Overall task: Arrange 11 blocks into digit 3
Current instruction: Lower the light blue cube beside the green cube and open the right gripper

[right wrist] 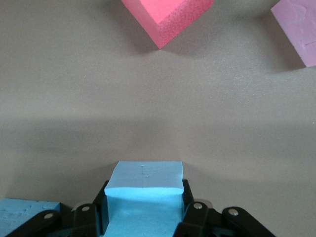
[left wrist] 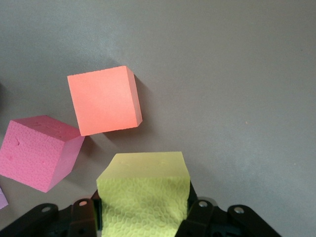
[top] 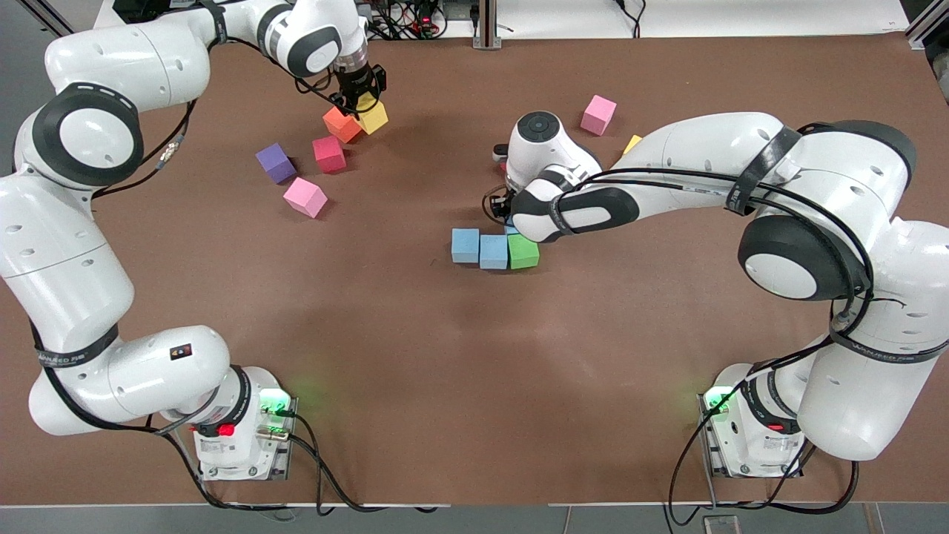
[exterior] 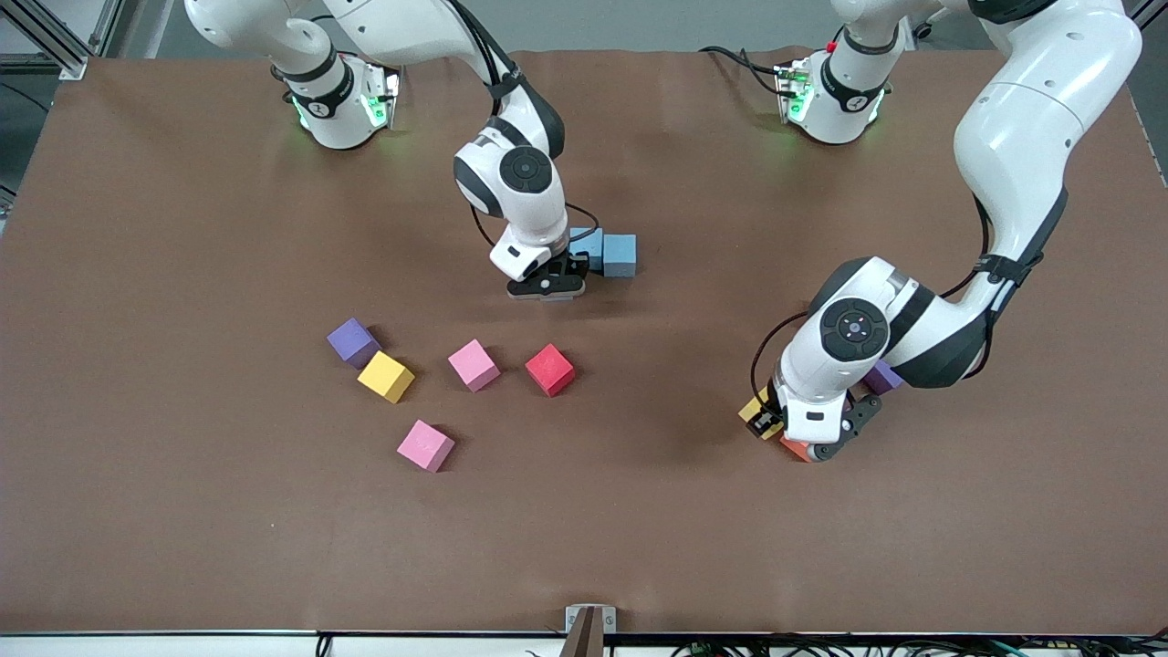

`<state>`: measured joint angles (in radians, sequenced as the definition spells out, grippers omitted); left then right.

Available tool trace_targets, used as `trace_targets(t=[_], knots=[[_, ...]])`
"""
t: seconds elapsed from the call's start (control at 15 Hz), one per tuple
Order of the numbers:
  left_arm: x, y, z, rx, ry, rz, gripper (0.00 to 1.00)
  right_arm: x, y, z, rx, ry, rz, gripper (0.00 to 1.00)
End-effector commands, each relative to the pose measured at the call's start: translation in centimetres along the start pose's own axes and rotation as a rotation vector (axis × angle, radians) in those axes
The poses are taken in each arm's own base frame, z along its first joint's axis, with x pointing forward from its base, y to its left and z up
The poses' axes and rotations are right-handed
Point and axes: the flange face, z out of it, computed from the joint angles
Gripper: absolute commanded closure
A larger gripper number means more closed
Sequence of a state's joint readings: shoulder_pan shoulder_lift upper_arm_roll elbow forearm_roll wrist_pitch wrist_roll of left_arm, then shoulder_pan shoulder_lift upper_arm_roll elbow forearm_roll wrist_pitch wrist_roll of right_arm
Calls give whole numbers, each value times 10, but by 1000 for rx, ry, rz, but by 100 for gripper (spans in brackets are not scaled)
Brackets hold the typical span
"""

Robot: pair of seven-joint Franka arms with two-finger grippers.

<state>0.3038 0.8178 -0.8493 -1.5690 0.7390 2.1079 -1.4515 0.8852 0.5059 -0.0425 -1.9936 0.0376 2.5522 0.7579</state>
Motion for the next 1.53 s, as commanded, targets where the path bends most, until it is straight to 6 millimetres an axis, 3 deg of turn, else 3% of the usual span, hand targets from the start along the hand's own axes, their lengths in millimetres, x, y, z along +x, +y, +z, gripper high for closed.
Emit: trace_targets(t=[0.0, 0.33, 0.53, 0.6, 0.67, 1.46], knots=[[1, 0, -6, 9, 0, -7, 60, -29, -5, 40, -39, -64, -24, 95], [1, 0, -6, 9, 1, -5, 59, -28, -4, 40, -39, -65, -16, 90], [1, 0, -6, 9, 0, -7, 59, -27, -3, 40, -42, -68, -10, 80], [1, 0, -6, 9, 0, -7, 59, -27, -3, 40, -48, -75, -10, 53], [1, 0, -6, 9, 0, -7, 59, -26, -2, 40, -57, -84, -9, 1], [1, 0, -6, 10, 0, -7, 59, -3, -4, 22, -61, -94, 15, 0]])
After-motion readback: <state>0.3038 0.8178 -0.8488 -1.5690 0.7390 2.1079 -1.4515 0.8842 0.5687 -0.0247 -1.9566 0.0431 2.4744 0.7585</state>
